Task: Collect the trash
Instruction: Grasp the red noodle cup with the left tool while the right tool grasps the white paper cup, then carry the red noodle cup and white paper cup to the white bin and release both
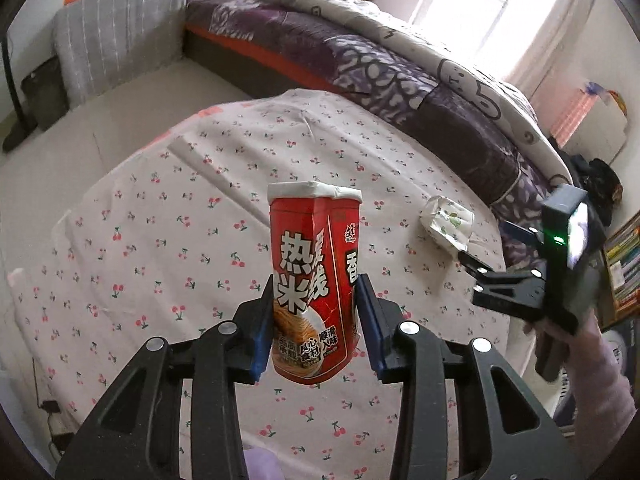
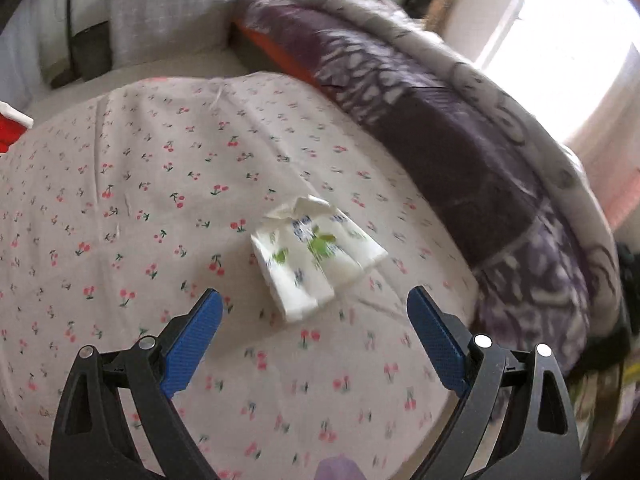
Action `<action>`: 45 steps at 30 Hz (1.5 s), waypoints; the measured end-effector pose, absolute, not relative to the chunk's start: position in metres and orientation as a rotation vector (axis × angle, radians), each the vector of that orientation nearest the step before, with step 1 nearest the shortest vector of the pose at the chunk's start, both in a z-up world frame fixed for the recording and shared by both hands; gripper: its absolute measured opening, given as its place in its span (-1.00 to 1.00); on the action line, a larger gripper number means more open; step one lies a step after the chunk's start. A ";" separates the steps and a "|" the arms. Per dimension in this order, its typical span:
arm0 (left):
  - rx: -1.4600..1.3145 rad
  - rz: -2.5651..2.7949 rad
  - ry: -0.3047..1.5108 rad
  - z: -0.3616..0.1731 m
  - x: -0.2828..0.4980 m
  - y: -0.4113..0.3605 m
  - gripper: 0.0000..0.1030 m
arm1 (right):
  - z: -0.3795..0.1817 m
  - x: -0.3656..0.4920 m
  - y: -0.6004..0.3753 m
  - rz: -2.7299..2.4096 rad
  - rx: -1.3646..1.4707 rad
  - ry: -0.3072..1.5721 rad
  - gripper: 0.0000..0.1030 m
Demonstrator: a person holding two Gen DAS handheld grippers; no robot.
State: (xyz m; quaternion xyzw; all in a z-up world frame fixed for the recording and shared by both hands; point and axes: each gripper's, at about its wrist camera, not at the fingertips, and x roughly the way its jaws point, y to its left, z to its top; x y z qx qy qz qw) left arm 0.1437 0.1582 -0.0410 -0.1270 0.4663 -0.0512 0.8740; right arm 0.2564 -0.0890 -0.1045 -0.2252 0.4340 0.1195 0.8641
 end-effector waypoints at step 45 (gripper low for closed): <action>-0.330 -0.044 0.813 0.004 0.101 0.218 -0.26 | -0.041 0.148 -0.016 0.400 0.143 0.861 -0.60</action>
